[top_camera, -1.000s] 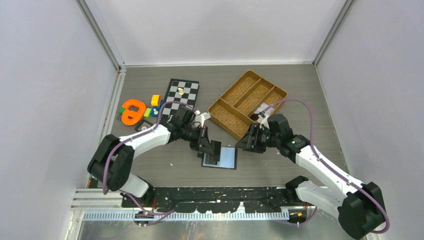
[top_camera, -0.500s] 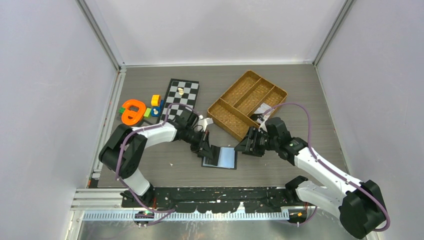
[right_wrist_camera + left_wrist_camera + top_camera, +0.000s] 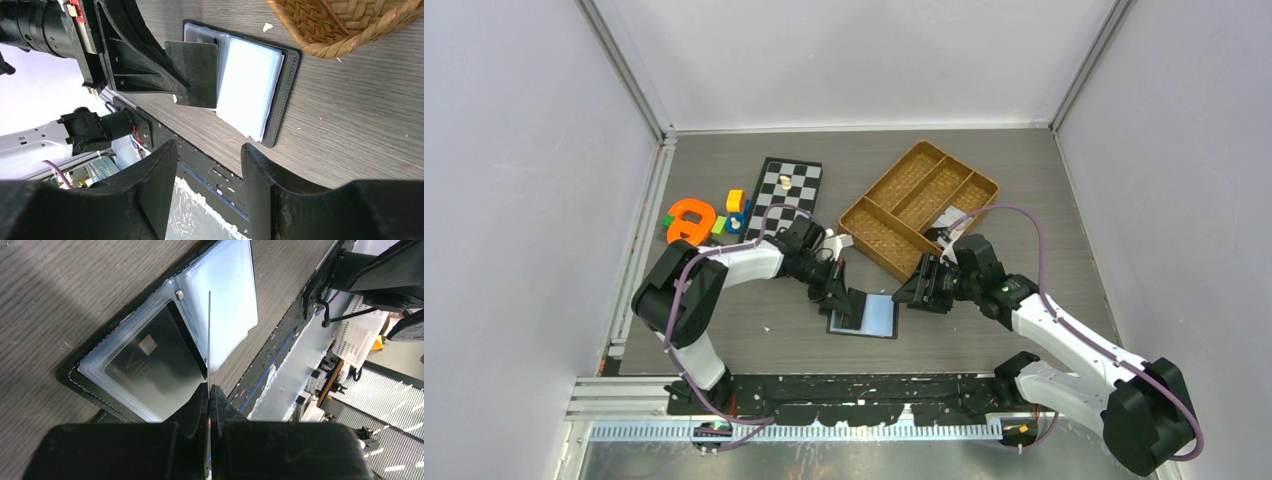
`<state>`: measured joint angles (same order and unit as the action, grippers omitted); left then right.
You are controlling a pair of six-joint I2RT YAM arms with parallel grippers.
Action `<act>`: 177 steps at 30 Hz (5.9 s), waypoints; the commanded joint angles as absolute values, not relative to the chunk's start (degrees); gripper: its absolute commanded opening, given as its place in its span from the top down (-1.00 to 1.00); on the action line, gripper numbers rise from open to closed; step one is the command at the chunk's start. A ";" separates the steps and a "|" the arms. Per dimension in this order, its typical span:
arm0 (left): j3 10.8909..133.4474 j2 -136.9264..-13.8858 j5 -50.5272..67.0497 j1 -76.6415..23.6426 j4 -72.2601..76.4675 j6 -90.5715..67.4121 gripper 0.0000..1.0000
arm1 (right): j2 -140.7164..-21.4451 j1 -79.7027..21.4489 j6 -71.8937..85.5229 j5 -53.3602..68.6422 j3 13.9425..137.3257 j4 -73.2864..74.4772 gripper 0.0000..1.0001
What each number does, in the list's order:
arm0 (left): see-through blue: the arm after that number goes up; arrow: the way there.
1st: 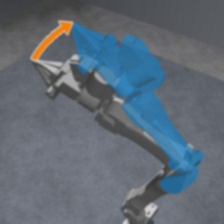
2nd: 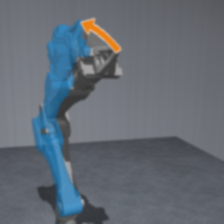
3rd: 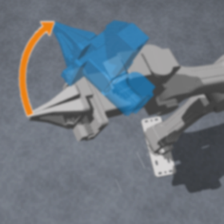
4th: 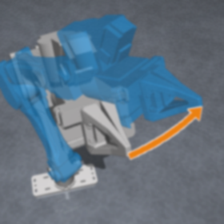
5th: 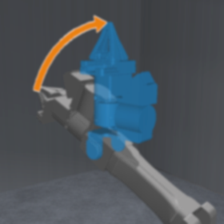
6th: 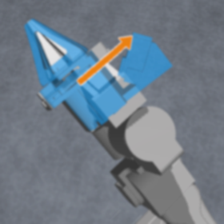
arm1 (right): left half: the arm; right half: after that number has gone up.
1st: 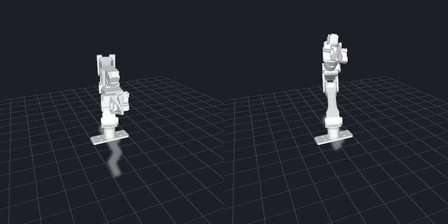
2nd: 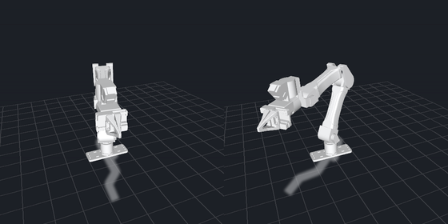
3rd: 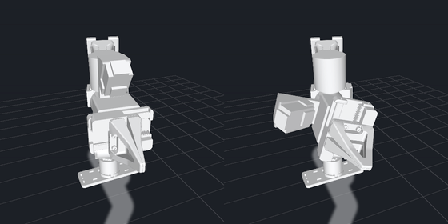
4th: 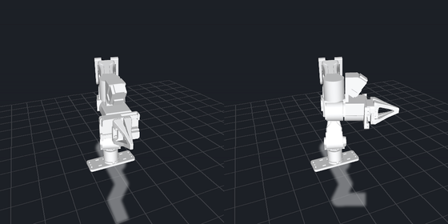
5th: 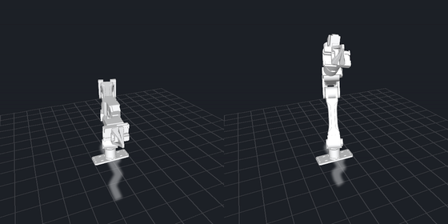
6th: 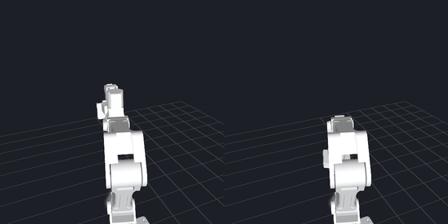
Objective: Put the credit cards into the card holder
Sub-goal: Insert the credit card into the card holder.
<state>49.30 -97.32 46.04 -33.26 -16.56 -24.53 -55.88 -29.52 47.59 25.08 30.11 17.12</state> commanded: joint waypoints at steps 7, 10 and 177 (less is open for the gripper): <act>51.06 -98.67 46.25 -33.20 -14.99 -23.55 1.00 | -55.50 -29.87 47.86 24.47 30.50 14.90 -0.09; 51.05 -99.00 46.63 -33.20 -14.70 -23.92 1.00 | -55.46 -29.95 47.84 24.46 30.50 14.94 -0.09; 45.72 -108.88 47.03 -35.99 6.87 -48.36 1.00 | -75.43 -34.20 53.31 17.06 20.17 -3.01 0.62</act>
<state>46.37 -107.13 50.15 -34.30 3.70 -46.63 -75.55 -34.17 52.71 19.51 20.36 -8.86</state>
